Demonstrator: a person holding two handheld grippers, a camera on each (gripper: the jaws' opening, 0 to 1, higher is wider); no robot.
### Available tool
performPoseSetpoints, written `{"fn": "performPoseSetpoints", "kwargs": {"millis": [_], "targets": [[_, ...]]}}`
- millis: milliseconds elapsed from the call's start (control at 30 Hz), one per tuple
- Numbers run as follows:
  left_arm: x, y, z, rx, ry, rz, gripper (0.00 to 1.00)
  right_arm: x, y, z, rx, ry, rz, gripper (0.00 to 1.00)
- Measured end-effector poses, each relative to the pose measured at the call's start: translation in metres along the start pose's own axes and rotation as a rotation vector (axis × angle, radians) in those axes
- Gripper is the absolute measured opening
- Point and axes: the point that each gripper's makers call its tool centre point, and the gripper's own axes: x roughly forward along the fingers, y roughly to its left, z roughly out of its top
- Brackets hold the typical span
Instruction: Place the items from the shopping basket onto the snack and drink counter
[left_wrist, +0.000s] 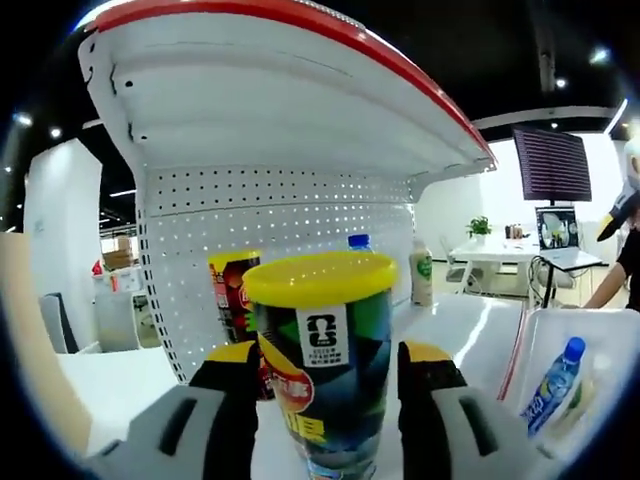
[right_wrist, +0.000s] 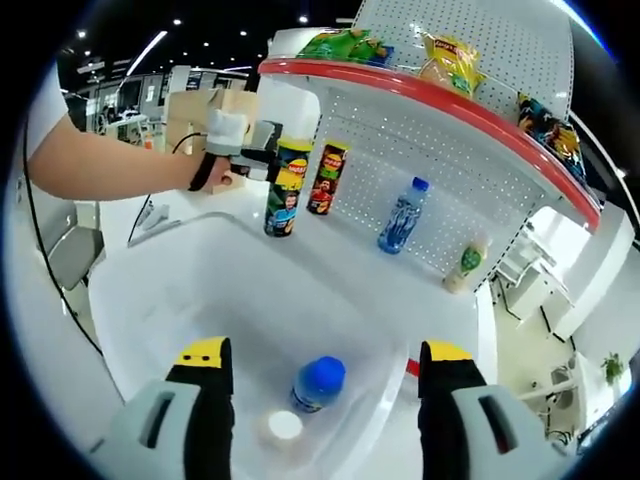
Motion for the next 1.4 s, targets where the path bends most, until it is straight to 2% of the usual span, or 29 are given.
{"fn": "performPoseSetpoints", "kwargs": {"millis": [167, 333, 633, 867, 1133, 1333, 1400], "targets": [[-0.001, -0.002, 0.001, -0.029, 0.001, -0.014, 0.71, -0.003, 0.000, 0.001, 0.002, -0.012, 0.001, 0.75], [-0.007, -0.005, -0.002, -0.033, 0.025, -0.022, 0.75, -0.006, -0.002, -0.001, 0.001, -0.014, 0.002, 0.75], [-0.031, -0.013, -0.004, -0.052, 0.056, -0.021, 0.84, -0.010, -0.001, -0.002, -0.003, -0.030, 0.018, 0.75], [-0.060, -0.015, -0.003, -0.082, 0.062, -0.004, 0.85, -0.014, 0.002, -0.001, -0.007, -0.050, 0.038, 0.76], [-0.084, -0.029, -0.007, -0.066, 0.097, 0.001, 0.87, -0.018, 0.004, -0.007, 0.001, -0.053, 0.053, 0.77], [-0.100, -0.042, 0.008, -0.056, 0.079, -0.008, 0.87, -0.022, 0.004, -0.007, 0.007, -0.062, 0.058, 0.77], [-0.103, -0.051, 0.013, -0.047, 0.078, -0.028, 0.87, -0.023, 0.005, -0.010, 0.006, -0.057, 0.062, 0.77]]}}
